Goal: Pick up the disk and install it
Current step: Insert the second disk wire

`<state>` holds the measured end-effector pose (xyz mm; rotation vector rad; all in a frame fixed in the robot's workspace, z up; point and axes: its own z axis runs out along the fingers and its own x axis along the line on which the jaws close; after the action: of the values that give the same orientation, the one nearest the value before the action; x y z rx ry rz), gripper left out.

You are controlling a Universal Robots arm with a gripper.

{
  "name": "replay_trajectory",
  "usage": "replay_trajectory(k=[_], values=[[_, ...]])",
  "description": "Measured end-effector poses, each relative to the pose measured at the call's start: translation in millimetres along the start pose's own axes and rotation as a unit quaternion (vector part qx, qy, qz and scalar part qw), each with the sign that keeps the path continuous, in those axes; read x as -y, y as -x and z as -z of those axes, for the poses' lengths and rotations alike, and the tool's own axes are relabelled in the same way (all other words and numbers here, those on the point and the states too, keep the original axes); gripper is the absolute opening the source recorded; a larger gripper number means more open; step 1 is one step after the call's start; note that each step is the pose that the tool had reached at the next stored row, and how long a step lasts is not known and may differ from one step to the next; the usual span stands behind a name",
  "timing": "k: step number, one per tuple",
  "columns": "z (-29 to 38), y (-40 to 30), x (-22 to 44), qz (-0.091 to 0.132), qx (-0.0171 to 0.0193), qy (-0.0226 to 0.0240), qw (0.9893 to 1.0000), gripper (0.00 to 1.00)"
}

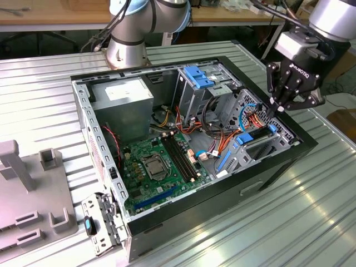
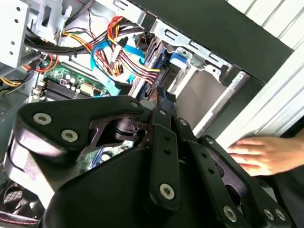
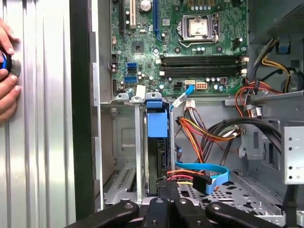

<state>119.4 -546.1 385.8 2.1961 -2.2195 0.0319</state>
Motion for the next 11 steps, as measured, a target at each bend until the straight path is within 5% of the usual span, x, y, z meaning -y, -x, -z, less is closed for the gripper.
replay_trajectory(k=[4,7,8,10,11], values=[[8.5,3.8,0.0,0.001,-0.0100,-0.0001,0.9999,0.11],[10.0,8.9,-0.1,0.002,-0.0384,-0.0005,0.9993,0.11],[10.1,11.2,-0.1,0.002,-0.0503,-0.0006,0.9987,0.11],[10.0,14.6,-0.4,0.002,-0.0508,-0.0006,0.9987,0.11],[10.2,18.4,-0.4,0.002,-0.0544,-0.0007,0.9985,0.11]])
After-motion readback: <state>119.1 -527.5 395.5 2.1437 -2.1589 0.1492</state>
